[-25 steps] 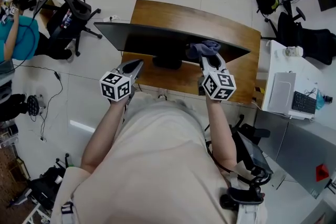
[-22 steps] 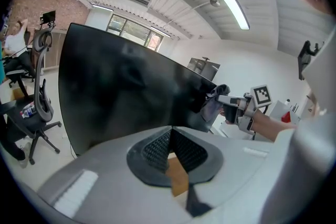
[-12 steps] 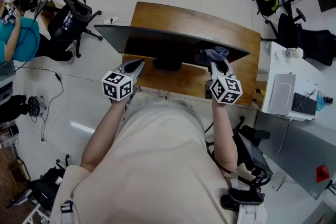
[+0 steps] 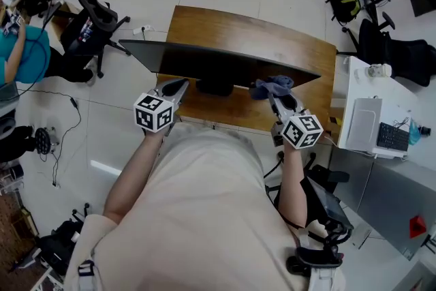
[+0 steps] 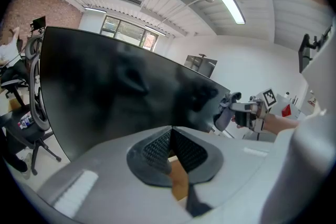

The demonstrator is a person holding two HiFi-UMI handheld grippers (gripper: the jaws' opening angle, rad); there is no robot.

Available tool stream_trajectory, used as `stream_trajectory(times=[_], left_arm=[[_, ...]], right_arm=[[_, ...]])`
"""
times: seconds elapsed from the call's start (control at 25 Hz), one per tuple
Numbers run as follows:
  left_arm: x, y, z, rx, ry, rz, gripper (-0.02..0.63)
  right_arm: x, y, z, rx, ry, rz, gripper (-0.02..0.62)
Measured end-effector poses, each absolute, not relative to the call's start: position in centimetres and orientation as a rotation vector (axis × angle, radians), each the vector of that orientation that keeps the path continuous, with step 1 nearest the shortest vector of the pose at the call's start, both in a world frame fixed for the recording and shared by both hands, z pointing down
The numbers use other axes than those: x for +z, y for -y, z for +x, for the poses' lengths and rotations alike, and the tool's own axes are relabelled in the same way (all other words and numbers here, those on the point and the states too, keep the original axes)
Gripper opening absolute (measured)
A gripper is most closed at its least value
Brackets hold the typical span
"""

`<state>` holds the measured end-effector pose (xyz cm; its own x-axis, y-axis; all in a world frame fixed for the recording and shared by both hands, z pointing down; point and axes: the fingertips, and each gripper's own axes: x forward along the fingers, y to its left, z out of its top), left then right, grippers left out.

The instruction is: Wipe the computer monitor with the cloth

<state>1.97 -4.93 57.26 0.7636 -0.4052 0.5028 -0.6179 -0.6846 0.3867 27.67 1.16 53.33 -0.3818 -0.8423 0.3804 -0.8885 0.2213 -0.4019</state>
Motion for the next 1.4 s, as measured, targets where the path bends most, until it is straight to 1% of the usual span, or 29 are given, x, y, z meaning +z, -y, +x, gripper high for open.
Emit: stream_trajectory(times=[0.08, 0.2, 0.4, 0.64, 0.88, 1.2, 1.4], left_arm=[[57.6, 5.0, 1.7, 0.525, 0.759, 2.41, -0.002], [57.9, 4.8, 2.0, 0.54, 0.746, 2.41, -0.002], [58.5, 4.2, 2.3, 0.562, 0.741, 2.402, -0.002], [58.9, 3.9, 2.7, 0.567, 0.752, 2.386, -0.002], [59.8, 3.2, 1.2, 0.568, 0.755, 2.362, -0.002], [60.9, 3.4, -1.8, 0.544, 0.793, 2.309, -0.002], [62.2, 3.0, -1.0, 0.552, 0.749, 2.273, -0.002]], right_arm=[[54.9, -2.0, 25.1, 0.827, 2.361, 1.551, 0.117], [57.4, -2.7, 23.1, 0.832, 2.295, 1.472, 0.117], [59.6, -2.4, 21.5, 0.944, 2.262, 1.473, 0.117], [60.2, -2.3, 19.6, 0.943, 2.306, 1.369, 0.117], [61.2, -2.4, 17.0, 0.902, 2.273, 1.293, 0.117], [66.2, -1.5, 14.0, 0.897, 2.111, 1.052, 0.118], [68.0, -1.8, 13.9, 1.028, 2.011, 0.94, 0.118]])
